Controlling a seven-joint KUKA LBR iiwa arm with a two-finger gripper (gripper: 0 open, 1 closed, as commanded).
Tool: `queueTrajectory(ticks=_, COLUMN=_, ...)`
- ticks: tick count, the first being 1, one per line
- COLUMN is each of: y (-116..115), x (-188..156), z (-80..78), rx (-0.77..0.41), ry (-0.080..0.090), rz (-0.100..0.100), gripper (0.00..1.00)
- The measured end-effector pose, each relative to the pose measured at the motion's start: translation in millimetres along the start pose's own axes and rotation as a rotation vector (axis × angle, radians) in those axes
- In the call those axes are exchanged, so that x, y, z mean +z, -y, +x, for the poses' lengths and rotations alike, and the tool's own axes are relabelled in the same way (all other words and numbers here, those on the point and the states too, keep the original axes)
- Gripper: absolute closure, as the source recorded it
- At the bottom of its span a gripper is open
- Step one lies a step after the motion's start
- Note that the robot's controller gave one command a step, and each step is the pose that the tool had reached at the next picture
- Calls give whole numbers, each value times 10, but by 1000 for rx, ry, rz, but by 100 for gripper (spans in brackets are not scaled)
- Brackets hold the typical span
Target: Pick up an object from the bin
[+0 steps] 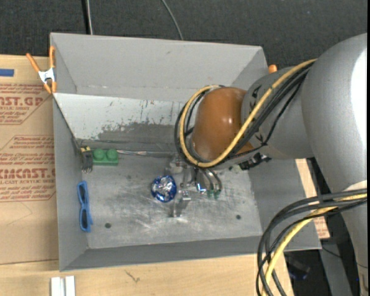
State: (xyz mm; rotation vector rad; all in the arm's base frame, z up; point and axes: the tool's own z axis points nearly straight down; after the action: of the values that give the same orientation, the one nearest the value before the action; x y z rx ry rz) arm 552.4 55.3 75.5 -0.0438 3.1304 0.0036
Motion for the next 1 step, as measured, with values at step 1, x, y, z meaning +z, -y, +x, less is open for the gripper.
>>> queueTrajectory(ticks=1, y=-129, x=18, z=-32, rx=97, ry=-4, rz=5, gripper=0)
